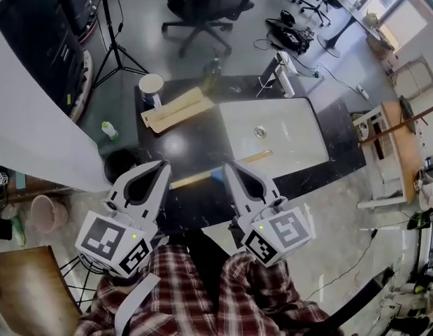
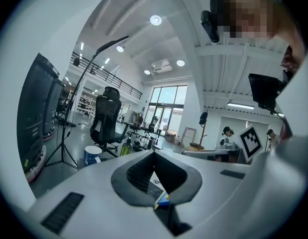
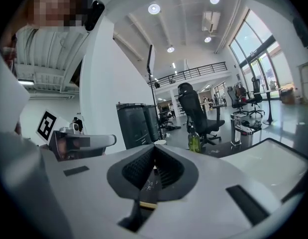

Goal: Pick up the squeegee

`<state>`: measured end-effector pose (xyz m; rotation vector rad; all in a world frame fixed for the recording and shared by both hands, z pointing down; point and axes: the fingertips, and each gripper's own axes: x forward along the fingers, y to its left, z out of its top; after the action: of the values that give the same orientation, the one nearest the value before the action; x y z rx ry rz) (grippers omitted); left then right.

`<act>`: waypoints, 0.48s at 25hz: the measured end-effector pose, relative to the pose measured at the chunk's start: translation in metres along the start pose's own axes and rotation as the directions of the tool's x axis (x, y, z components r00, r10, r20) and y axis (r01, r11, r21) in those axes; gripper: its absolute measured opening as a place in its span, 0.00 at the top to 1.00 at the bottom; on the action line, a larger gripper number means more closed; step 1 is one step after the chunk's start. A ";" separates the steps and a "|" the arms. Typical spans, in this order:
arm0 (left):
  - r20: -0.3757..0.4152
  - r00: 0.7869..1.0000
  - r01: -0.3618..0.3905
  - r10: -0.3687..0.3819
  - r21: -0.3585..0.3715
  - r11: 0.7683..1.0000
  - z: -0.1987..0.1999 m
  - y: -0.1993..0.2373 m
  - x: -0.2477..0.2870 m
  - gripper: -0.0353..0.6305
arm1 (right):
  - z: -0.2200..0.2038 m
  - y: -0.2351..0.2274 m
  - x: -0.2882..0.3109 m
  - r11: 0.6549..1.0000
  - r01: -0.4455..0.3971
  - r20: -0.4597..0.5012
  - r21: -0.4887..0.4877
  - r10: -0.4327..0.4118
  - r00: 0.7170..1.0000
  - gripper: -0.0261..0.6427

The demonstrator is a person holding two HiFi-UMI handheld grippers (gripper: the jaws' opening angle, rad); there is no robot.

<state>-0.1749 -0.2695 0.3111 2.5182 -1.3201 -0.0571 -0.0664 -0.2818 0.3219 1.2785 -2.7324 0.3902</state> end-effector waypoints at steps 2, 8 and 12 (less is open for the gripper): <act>0.003 1.000 0.003 -0.003 -0.004 1.000 0.002 -0.001 0.004 0.93 | 0.001 -0.005 -0.002 1.000 0.009 -0.009 0.000 -0.009 1.000 0.94; 0.017 0.999 0.027 -0.027 0.010 1.000 0.011 -0.014 0.015 0.93 | 0.010 -0.016 -0.008 1.000 0.000 -0.016 0.005 0.000 1.000 0.94; 0.024 0.999 0.045 -0.045 0.016 0.999 0.015 -0.023 0.022 0.93 | 0.015 -0.021 -0.011 1.000 -0.008 -0.016 0.003 0.008 1.000 0.94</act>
<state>-0.1465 -0.2789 0.2924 2.5684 -1.2778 -0.0873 -0.0428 -0.2906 0.3094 1.2604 -2.7251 0.4032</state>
